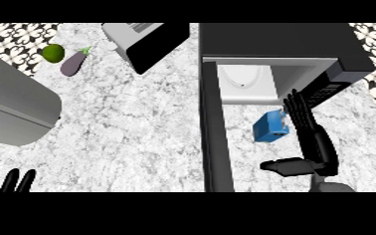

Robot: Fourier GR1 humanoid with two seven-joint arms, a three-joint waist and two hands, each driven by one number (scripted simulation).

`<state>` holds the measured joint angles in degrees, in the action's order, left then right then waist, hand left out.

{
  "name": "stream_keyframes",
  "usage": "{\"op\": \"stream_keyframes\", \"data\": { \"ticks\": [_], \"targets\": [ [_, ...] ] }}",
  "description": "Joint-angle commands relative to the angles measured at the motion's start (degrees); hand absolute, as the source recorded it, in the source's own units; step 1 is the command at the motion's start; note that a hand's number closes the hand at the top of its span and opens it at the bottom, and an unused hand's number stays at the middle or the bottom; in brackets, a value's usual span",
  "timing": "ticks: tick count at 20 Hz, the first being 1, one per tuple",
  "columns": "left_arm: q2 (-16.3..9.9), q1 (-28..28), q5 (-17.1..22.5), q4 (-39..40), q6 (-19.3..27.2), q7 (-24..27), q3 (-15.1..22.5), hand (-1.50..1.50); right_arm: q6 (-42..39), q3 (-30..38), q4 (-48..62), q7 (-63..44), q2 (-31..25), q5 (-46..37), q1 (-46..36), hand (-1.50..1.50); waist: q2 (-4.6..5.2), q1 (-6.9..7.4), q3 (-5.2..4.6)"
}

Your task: Pick up the milk, place it into the microwave and close the microwave

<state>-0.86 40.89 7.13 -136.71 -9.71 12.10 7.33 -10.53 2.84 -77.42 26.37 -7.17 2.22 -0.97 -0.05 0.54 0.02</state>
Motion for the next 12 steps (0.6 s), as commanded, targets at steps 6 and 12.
{"op": "stream_keyframes", "data": {
  "ticks": [6, 12],
  "targets": [
    [0.82, 4.88, -3.77, 1.61, 0.13, 5.98, 4.82, -1.5, 3.17, 0.66, 13.08, 7.51, 2.4, -3.63, -6.08, -1.5, -0.04, 0.26, -0.01],
    [-0.83, 2.81, 2.0, 0.47, -2.12, 2.4, -2.12, -1.5, 7.3, 5.83, 26.89, 15.11, -1.51, -6.31, -9.8, -1.5, 0.1, 0.49, 0.02]
  ]
}}
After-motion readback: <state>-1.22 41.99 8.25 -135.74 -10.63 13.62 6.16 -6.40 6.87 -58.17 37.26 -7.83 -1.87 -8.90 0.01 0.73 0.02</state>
